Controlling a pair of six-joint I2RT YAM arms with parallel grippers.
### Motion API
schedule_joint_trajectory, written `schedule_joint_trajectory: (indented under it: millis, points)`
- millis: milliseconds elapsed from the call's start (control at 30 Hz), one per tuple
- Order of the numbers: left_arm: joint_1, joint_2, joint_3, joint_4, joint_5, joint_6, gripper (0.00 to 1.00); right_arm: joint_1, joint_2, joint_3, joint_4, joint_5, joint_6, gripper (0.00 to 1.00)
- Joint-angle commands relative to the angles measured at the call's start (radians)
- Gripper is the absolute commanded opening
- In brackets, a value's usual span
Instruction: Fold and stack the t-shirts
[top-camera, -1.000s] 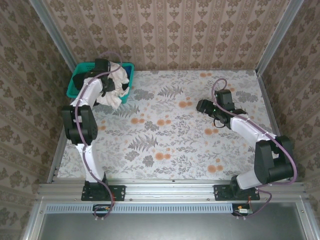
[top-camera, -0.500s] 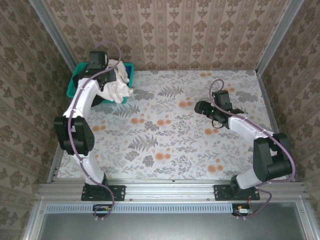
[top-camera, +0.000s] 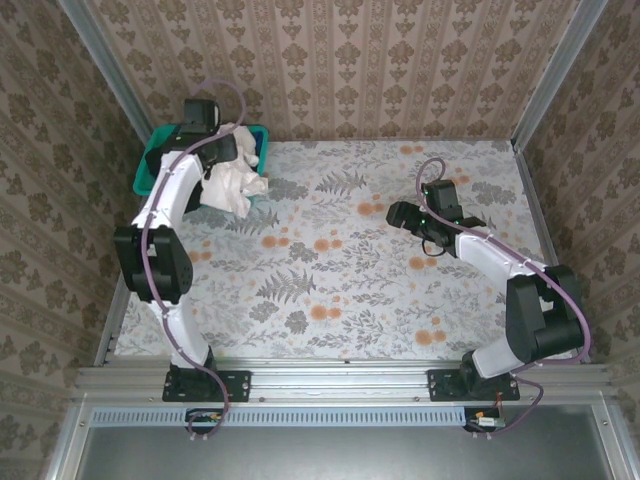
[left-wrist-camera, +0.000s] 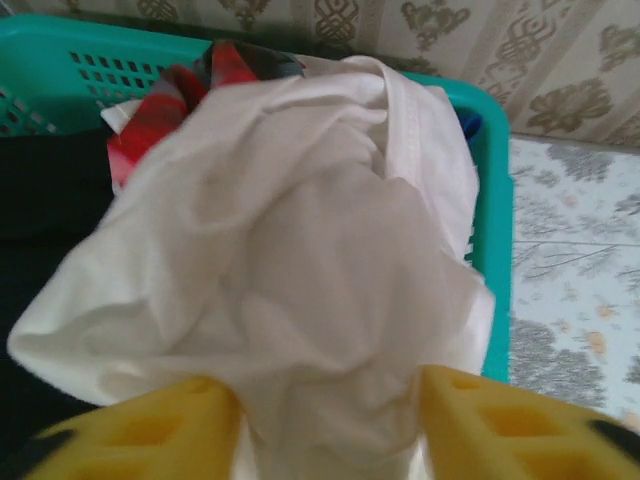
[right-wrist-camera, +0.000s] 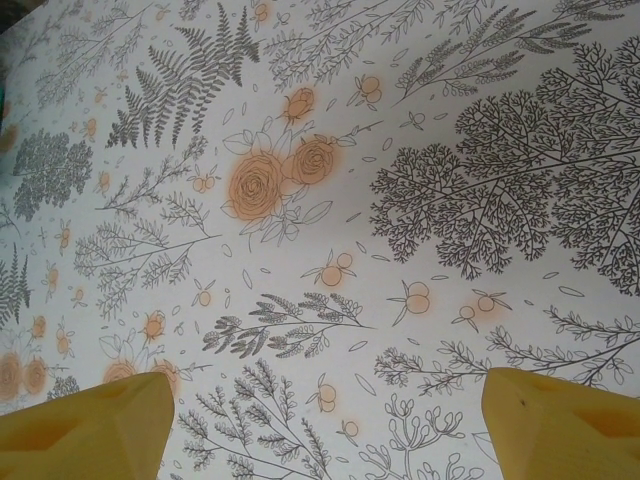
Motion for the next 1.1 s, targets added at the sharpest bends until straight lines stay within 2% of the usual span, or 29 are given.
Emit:
schedule_joint_trajectory:
  millis: [0, 67, 100, 200, 333, 400, 533, 667, 833, 933, 1067]
  points:
    - [-0.105, 0.064, 0.092, -0.096, -0.099, 0.053, 0.69, 0.01, 0.01, 0.034, -0.012, -0.019, -0.012, 0.82]
    - [-0.171, 0.144, 0.211, -0.17, -0.209, 0.082, 0.73, 0.009, 0.007, 0.037, -0.017, -0.016, -0.017, 0.82]
    - [-0.191, 0.184, 0.264, -0.187, -0.219, 0.101, 0.74, 0.009, 0.004, 0.037, -0.02, -0.014, -0.019, 0.82]
    - [-0.203, 0.334, 0.479, -0.246, -0.183, 0.114, 0.72, 0.009, -0.004, 0.031, -0.024, -0.008, -0.025, 0.83]
    - [-0.182, 0.645, 0.935, -0.441, -0.159, 0.094, 0.63, 0.008, -0.012, 0.023, -0.031, -0.008, -0.027, 0.83]
    - [-0.172, 0.712, 0.996, -0.472, -0.169, 0.09, 0.62, 0.01, -0.019, 0.015, -0.026, -0.013, -0.025, 0.83]
    - [-0.157, 0.638, 0.747, -0.332, -0.174, 0.079, 0.6, 0.009, -0.03, 0.012, -0.03, -0.01, -0.033, 0.83]
    - [-0.15, 0.558, 0.592, -0.288, -0.14, 0.062, 0.3, 0.009, -0.032, 0.012, -0.033, -0.006, -0.031, 0.83]
    - [-0.187, 0.4, 0.369, -0.236, -0.116, 0.128, 0.0, 0.008, -0.027, 0.012, -0.024, -0.012, -0.024, 0.83]
    - [-0.224, 0.226, 0.101, -0.123, -0.08, 0.19, 0.0, 0.011, -0.024, 0.01, -0.02, -0.008, -0.022, 0.83]
    - [-0.253, -0.016, -0.272, 0.012, 0.039, 0.222, 0.0, 0.013, 0.001, 0.028, -0.016, -0.017, -0.021, 0.83]
